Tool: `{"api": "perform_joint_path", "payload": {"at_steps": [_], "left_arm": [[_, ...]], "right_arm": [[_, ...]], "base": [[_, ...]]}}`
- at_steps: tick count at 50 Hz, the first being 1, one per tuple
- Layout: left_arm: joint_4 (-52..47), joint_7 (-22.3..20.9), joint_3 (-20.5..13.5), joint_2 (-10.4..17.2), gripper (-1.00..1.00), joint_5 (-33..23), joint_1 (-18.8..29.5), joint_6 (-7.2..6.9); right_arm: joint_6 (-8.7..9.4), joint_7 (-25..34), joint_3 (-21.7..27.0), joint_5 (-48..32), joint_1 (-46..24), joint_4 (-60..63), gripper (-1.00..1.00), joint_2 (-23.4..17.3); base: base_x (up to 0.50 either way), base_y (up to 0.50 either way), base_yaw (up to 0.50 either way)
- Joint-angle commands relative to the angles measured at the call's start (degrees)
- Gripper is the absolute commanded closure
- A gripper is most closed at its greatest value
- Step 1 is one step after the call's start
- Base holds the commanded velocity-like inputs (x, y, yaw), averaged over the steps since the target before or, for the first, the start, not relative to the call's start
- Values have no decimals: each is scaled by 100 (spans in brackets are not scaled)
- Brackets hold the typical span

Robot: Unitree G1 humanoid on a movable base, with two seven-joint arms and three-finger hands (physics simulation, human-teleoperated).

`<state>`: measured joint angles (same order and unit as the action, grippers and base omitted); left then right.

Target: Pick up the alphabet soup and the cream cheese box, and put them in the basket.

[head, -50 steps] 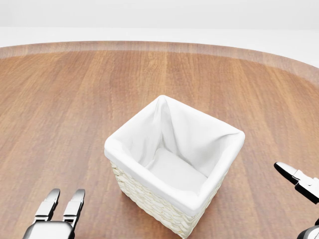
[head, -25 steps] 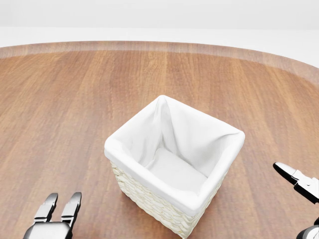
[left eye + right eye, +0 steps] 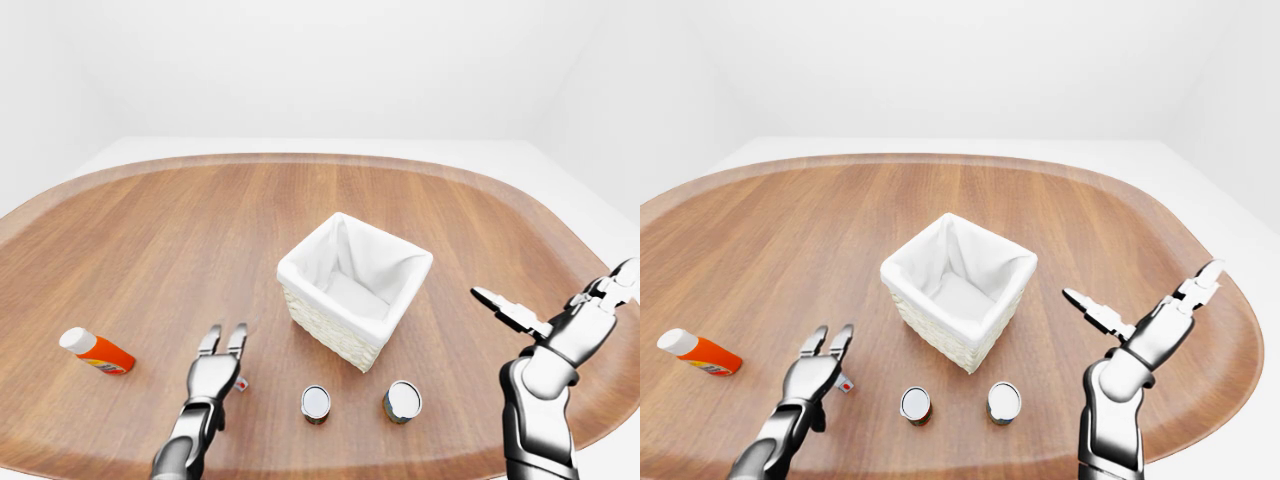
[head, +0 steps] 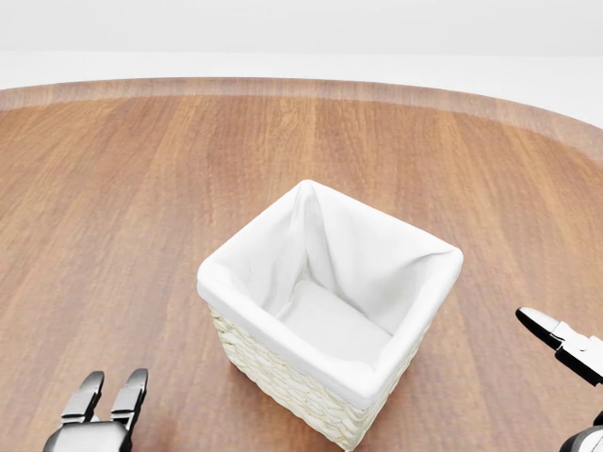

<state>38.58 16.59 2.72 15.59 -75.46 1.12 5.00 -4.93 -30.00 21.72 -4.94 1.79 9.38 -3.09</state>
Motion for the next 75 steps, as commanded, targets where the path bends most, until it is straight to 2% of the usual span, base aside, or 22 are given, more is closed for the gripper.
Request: {"api": "perform_joint_path", "payload": {"at_steps": [1,15,24,34,45,55,57,58,59,75], "left_arm": [[541,261,55,55,-100,126,200,0],[1811,712,267,73,-100,281,807,0],[2709,1070,435,59,-100,400,1148,0],[3257,1285,583,12,-100,446,1347,0],[3696,1297,707,-93,-100,380,1584,0],[3841,1232,717,-144,-100,356,1597,0],[3835,1233,715,-141,-25,354,1594,0],[3855,1282,715,-148,93,351,1586,0],[3854,1313,712,-149,100,352,1580,0],[3902,1341,705,-120,100,370,1406,0]], "right_arm": [[-7,0,7,0,0,-3,-100,3],[33,0,-10,-19,11,61,-100,13],[-7,0,-10,-26,-14,-58,-100,0],[7,0,-12,-21,-17,-10,-100,-8],[-7,0,-16,-22,-25,-86,-100,-10],[-7,0,-10,-8,-15,-79,-100,-7],[-7,0,-11,-8,-24,-110,-100,-14],[-7,0,-11,-9,-14,-64,-100,-11],[5,0,-12,-8,4,11,-100,-2],[7,0,-6,-12,0,8,-100,-4]], "base": [[0,0,0],[0,0,0],[0,0,0],[0,0,0],[0,0,0],[0,0,0],[0,0,0],[0,0,0],[0,0,0],[0,0,0]]}}
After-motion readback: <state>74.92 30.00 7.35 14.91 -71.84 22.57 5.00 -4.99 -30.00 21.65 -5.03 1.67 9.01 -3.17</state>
